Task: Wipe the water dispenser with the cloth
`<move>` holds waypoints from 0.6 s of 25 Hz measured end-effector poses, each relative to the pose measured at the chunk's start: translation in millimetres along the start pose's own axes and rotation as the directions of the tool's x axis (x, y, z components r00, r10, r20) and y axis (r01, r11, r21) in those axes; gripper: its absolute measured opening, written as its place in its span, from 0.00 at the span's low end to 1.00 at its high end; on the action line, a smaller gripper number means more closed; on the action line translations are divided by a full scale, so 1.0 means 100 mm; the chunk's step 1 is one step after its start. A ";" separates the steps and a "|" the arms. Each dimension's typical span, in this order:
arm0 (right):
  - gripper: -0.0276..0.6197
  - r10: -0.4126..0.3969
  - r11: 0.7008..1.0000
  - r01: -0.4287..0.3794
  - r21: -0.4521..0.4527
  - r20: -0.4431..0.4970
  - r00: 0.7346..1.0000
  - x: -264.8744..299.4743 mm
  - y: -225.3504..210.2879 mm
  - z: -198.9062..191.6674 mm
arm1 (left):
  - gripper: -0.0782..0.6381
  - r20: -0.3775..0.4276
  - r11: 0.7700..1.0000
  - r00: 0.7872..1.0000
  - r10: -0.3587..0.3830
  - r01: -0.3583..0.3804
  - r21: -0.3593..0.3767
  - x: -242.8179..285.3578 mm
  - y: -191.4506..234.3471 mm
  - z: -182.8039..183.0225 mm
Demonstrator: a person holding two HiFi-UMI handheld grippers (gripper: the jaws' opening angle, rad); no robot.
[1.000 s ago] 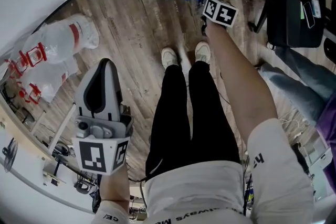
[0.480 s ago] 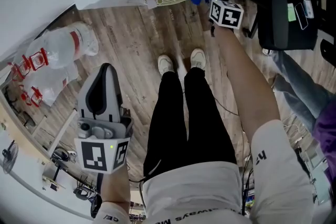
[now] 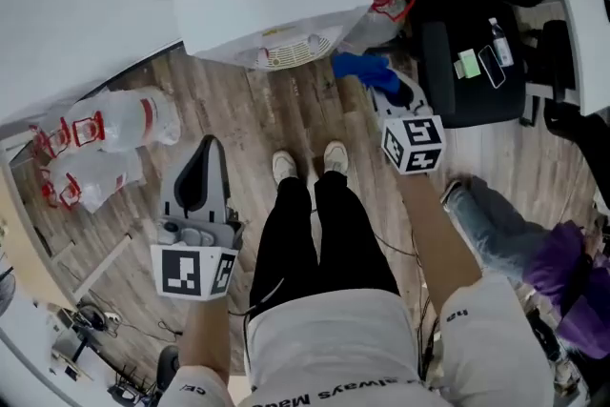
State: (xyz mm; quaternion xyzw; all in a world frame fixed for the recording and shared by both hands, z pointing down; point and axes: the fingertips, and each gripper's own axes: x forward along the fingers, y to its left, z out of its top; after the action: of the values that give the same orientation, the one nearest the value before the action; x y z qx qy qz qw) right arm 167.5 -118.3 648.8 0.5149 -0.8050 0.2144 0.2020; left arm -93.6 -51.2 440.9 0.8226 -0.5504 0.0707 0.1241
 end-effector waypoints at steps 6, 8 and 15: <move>0.17 0.094 0.994 -0.087 -0.066 0.108 0.990 -1.21 0.54 1.04 | 0.13 0.072 1.000 0.997 -0.003 0.002 0.018 -0.34 -0.33 0.70; 0.17 0.119 0.990 -0.107 -0.089 0.144 0.982 -1.60 0.72 1.37 | 0.13 0.086 1.000 0.996 -0.008 0.006 0.019 -0.49 -0.44 0.93; 0.17 0.217 0.968 -0.173 -0.180 0.266 0.939 -2.59 1.24 2.42 | 0.13 0.166 0.999 0.986 -0.033 0.028 0.034 -0.95 -0.74 1.69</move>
State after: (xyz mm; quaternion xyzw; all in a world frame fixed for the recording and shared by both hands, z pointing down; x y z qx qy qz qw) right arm 129.3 -13.4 290.9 0.4405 -0.8870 0.0944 0.1015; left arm -65.5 12.7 245.7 0.8359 -0.5448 0.0086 0.0660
